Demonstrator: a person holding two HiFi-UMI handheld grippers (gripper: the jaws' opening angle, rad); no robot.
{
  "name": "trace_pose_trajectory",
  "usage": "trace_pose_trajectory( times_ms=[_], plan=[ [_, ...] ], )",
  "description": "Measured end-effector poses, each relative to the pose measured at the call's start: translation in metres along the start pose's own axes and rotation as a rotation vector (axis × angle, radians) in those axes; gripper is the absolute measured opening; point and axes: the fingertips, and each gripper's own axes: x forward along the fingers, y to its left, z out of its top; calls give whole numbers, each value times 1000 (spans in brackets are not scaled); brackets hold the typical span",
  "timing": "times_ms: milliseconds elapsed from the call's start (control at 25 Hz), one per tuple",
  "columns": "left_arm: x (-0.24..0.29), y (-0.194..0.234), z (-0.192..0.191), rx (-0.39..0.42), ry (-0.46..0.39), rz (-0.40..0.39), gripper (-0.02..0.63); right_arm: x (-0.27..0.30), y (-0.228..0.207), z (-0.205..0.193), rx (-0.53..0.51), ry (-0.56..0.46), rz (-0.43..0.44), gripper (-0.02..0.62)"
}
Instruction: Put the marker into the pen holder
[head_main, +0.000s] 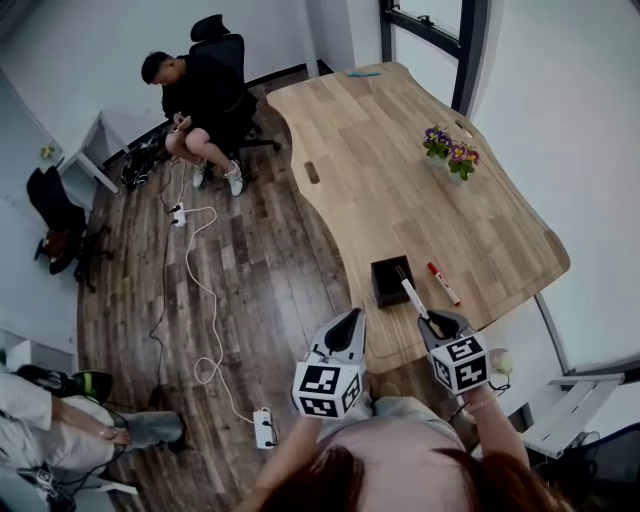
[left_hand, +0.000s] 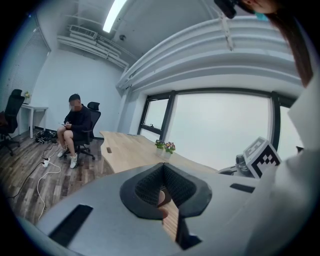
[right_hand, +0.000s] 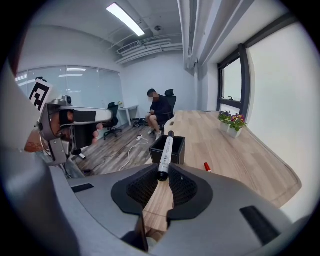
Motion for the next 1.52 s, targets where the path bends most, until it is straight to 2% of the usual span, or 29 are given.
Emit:
trace_pose_trajectory(
  times_ms=[280, 640, 1520],
  plan=[
    [-5, 1, 3, 9, 4, -28, 0, 5, 7, 0, 23, 48, 10, 61],
    [-10, 13, 6, 15, 5, -51, 0, 11, 12, 6, 29, 58, -15, 61],
    [-5, 28, 8, 20, 13, -114, 0, 28, 12, 35, 64, -18, -80, 61]
  ],
)
